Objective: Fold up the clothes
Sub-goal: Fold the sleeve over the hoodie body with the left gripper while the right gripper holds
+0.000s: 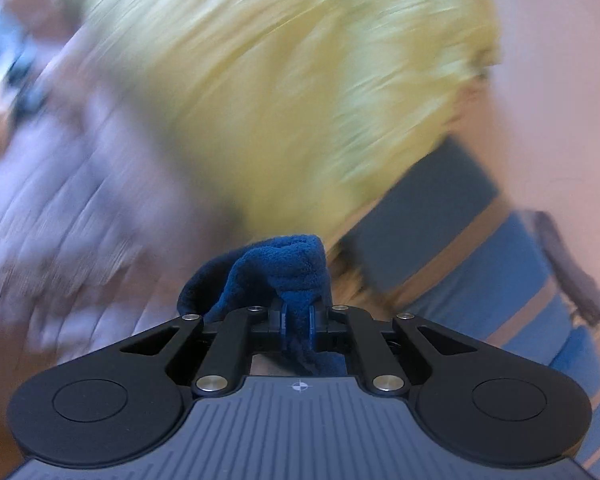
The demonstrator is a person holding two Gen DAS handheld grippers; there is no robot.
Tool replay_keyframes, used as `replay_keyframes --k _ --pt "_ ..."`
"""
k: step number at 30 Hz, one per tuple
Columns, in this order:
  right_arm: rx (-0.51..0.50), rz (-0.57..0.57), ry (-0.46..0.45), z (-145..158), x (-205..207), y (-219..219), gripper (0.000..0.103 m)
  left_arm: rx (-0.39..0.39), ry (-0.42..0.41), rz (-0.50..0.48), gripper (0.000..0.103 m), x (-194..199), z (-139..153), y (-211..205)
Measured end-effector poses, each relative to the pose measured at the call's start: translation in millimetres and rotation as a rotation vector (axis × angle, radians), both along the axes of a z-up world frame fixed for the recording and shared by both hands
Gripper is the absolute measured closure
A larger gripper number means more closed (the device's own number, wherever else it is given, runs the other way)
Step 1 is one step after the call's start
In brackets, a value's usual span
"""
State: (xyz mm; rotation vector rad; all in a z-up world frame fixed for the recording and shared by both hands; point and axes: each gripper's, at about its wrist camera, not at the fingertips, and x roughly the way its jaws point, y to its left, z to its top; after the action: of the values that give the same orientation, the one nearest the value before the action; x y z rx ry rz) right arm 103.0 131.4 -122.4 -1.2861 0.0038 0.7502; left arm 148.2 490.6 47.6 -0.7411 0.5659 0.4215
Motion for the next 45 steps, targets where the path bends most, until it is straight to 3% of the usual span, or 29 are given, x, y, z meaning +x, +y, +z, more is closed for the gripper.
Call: replay_keyframes --k 4,9,17,22,25,27,33,38,39,40,41,44,45 --pt "-0.07 0.1 0.062 19 8 -23 0.097 -0.161 0.163 0.077 0.097 -42 -74 9" --pt "-0.206 0.204 0.076 16 8 -37 0.097 -0.312 0.225 0.13 0.097 -82 -145 16" --pt "-0.265 0.222 0.091 3 2 -32 0.097 -0.492 0.188 0.185 0.097 -118 -189 12" --pt "-0.309 0.231 0.103 -7 -2 -33 0.097 -0.519 0.163 0.219 0.097 -126 -194 12" --pt "-0.295 0.224 0.128 -10 -3 -35 0.097 -0.478 0.154 0.254 0.097 -120 -172 13" --pt "-0.261 0.211 0.165 -9 -2 -37 0.097 -0.397 0.147 0.259 0.097 -107 -140 12" --pt "-0.137 0.151 0.278 -10 -2 -34 0.097 -0.112 0.021 0.141 0.097 -34 7 -14" --pt "0.005 0.104 0.34 -9 2 -22 0.093 0.15 -0.132 -0.02 0.098 56 130 -85" --pt "0.054 0.09 0.351 -6 3 -20 0.087 0.223 -0.163 -0.071 0.098 76 154 -111" --pt "0.107 0.072 0.364 -2 3 -19 0.071 0.291 -0.194 -0.121 0.098 94 174 -140" --pt "0.156 0.055 0.383 5 3 -20 0.046 0.354 -0.228 -0.191 0.098 108 191 -175" --pt "0.247 0.054 0.483 36 -4 -43 0.024 0.529 -0.33 -0.423 0.098 138 232 -289" --pt "0.258 0.06 0.515 47 -9 -57 0.022 0.581 -0.361 -0.512 0.098 139 236 -331"
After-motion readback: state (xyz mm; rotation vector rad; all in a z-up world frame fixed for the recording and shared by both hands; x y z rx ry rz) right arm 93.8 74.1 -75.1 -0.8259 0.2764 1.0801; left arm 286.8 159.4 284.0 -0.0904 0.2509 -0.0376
